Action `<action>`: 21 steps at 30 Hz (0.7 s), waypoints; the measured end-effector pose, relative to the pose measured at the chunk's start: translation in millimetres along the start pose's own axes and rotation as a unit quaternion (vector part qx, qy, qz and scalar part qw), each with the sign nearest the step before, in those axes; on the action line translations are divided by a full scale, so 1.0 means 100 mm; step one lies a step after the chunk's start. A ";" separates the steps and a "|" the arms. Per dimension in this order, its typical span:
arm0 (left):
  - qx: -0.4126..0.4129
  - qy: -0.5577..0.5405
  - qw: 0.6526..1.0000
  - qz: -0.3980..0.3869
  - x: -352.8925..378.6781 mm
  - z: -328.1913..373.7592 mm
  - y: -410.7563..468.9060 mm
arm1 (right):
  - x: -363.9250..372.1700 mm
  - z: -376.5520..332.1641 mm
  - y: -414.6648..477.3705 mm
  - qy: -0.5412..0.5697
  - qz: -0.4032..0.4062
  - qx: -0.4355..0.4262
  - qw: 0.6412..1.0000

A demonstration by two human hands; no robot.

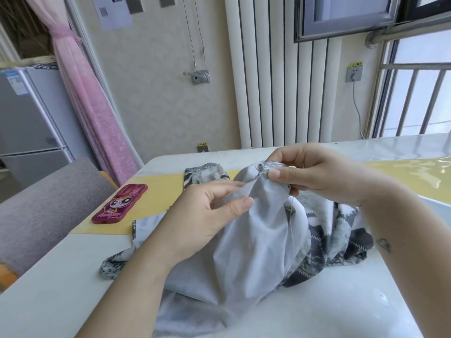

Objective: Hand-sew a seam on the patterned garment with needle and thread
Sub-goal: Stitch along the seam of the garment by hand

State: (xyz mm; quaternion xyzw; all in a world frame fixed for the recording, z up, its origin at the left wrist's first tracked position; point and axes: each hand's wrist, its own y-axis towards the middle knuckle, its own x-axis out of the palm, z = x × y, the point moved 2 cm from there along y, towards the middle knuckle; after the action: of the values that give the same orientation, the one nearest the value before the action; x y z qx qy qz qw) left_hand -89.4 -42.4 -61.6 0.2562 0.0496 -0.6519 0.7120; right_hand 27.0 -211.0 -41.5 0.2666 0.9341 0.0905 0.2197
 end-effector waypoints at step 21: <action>0.014 -0.047 0.996 0.075 0.18 -0.06 -0.18 | 0.04 -0.07 -0.04 -0.067 0.016 -0.006 0.998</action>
State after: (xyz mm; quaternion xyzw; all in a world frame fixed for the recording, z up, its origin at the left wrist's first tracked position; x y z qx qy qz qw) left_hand -102.5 -56.3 -79.5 0.2386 -0.0126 -0.6089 0.7564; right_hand 19.2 -212.8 -37.5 0.2855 0.9123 0.0811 0.2823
